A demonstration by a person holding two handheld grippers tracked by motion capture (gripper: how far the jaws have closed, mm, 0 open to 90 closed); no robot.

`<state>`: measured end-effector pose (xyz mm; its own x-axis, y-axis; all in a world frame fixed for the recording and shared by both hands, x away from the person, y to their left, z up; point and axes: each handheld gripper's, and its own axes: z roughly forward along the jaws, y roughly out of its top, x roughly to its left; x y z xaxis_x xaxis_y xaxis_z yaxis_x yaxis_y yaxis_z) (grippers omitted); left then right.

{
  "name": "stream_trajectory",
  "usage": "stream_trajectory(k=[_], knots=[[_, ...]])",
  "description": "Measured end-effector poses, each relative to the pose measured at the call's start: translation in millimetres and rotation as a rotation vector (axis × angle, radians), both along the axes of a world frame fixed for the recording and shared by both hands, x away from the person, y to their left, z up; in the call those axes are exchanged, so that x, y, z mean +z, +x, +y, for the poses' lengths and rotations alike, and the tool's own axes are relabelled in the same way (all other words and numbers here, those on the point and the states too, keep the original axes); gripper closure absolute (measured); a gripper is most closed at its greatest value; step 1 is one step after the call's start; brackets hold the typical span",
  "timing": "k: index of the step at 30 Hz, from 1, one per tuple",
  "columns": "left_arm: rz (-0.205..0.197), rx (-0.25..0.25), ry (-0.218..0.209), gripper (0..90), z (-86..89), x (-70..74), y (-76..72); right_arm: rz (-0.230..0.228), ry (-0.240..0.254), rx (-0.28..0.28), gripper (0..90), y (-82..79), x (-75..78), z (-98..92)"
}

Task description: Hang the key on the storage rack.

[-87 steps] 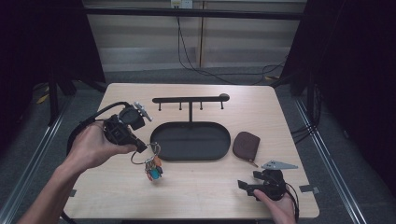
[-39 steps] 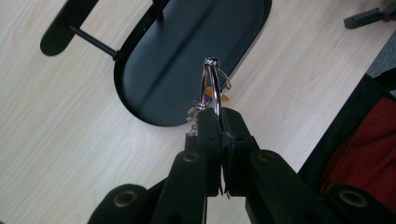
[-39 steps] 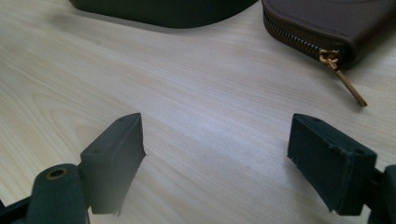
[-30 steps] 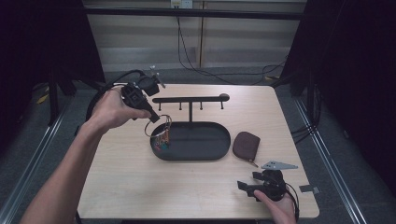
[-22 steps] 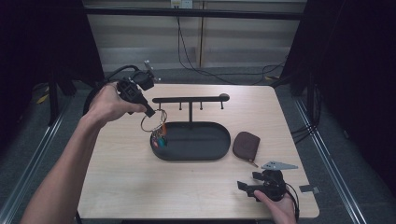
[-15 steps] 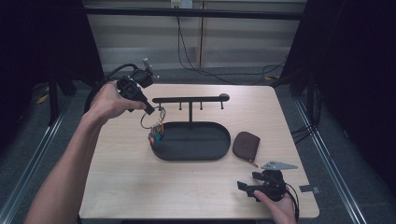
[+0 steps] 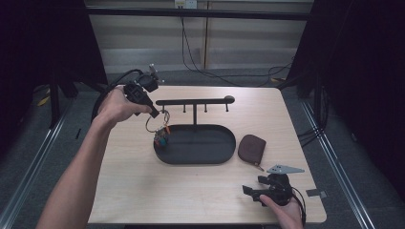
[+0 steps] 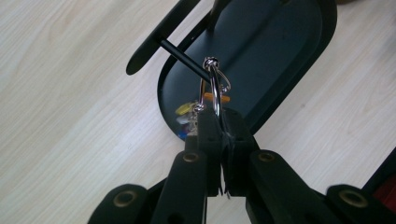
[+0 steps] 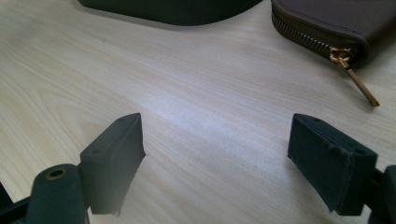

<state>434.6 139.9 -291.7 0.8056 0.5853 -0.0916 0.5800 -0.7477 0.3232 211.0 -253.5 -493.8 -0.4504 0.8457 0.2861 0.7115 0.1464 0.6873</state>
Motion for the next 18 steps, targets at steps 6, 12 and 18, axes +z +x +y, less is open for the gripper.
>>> stream_trajectory(k=[6,12,18], knots=[[-0.001,0.004,-0.012,87.8,0.0,-5.7,2.6,0.005,-0.002,0.001,18.3,0.0,0.1,0.4],[-0.011,0.007,-0.005,87.3,-2.3,-7.7,2.4,0.004,-0.003,0.003,18.3,-0.1,0.3,0.3],[-0.037,0.029,0.015,82.5,-4.1,-7.5,1.3,0.007,-0.004,0.002,18.3,0.5,0.1,0.9]])
